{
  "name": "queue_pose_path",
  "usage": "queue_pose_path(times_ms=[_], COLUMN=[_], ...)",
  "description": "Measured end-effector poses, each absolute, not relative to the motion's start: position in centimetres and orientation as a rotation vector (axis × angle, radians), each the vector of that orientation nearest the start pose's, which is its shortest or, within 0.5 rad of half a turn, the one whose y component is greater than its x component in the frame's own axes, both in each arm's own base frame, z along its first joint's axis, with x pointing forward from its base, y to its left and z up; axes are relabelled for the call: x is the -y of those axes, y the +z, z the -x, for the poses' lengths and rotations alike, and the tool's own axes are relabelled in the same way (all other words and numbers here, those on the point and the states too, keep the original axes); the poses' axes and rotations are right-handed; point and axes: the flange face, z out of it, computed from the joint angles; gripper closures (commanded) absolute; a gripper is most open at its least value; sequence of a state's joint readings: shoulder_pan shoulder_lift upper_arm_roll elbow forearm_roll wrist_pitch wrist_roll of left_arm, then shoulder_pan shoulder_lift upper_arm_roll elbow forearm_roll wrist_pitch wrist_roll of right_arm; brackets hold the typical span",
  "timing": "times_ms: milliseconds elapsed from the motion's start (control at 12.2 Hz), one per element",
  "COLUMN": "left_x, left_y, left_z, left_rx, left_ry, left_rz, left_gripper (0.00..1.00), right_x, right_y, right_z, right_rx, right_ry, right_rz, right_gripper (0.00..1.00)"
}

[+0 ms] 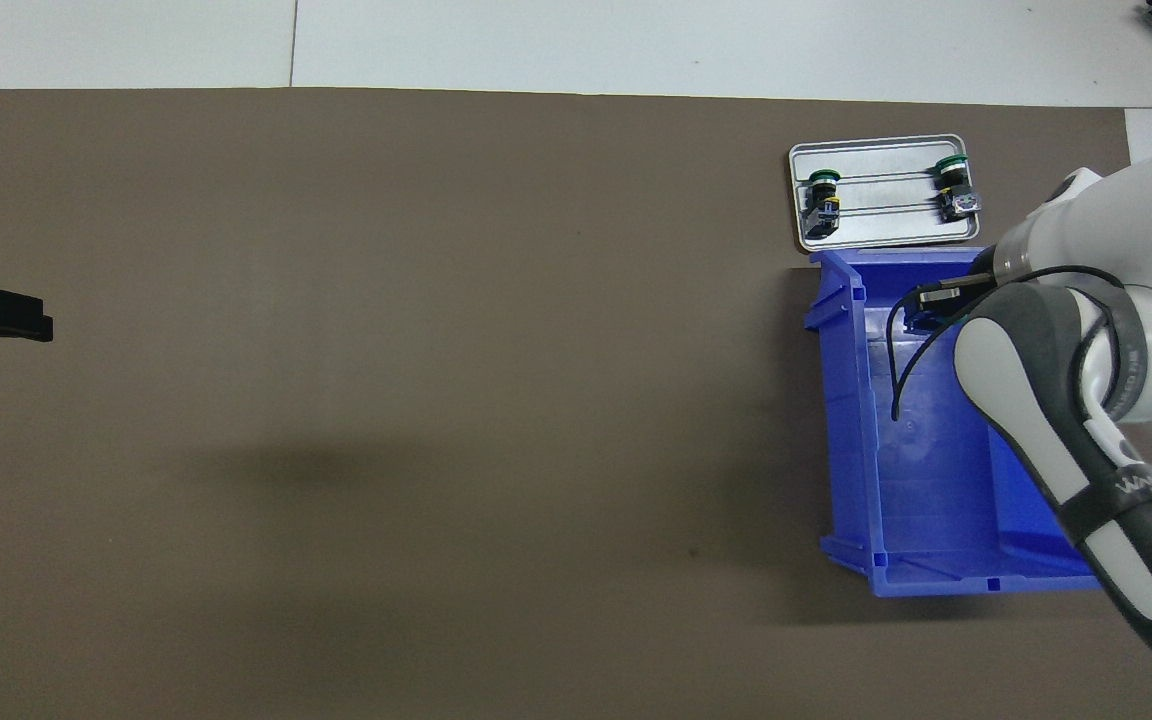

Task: Place and press button with both arms
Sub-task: 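Carry the green block with the right gripper into the blue bin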

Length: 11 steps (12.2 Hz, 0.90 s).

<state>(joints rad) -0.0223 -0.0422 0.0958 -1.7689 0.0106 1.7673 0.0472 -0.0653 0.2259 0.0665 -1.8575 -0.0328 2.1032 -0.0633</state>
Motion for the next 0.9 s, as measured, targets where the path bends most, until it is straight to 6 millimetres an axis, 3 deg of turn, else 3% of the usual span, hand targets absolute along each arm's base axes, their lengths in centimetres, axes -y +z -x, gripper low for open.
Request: queue_pose_path(times_ms=[164, 739, 821, 903], left_x=[-4.2, -4.2, -4.2, -4.2], left_y=[57.1, 57.0, 57.0, 57.0], left_z=[-55.2, -55.2, -55.2, -55.2], left_rx=[0.038, 0.038, 0.038, 0.038], left_ry=[-0.062, -0.062, -0.062, -0.062], left_rz=[3.132, 3.132, 3.132, 3.132], left_gripper=[0.0, 0.0, 0.0, 0.0], right_x=[0.3, 1.8, 2.1, 2.4], right_y=[38.3, 34.9, 34.3, 33.8], right_z=[-62.5, -63.4, -63.6, -63.7], right_rx=[0.138, 0.196, 0.21, 0.212], right_ry=[-0.042, -0.029, -0.033, -0.031], right_rz=[3.15, 3.142, 3.141, 3.14], right_gripper=[1.0, 1.0, 0.92, 0.36])
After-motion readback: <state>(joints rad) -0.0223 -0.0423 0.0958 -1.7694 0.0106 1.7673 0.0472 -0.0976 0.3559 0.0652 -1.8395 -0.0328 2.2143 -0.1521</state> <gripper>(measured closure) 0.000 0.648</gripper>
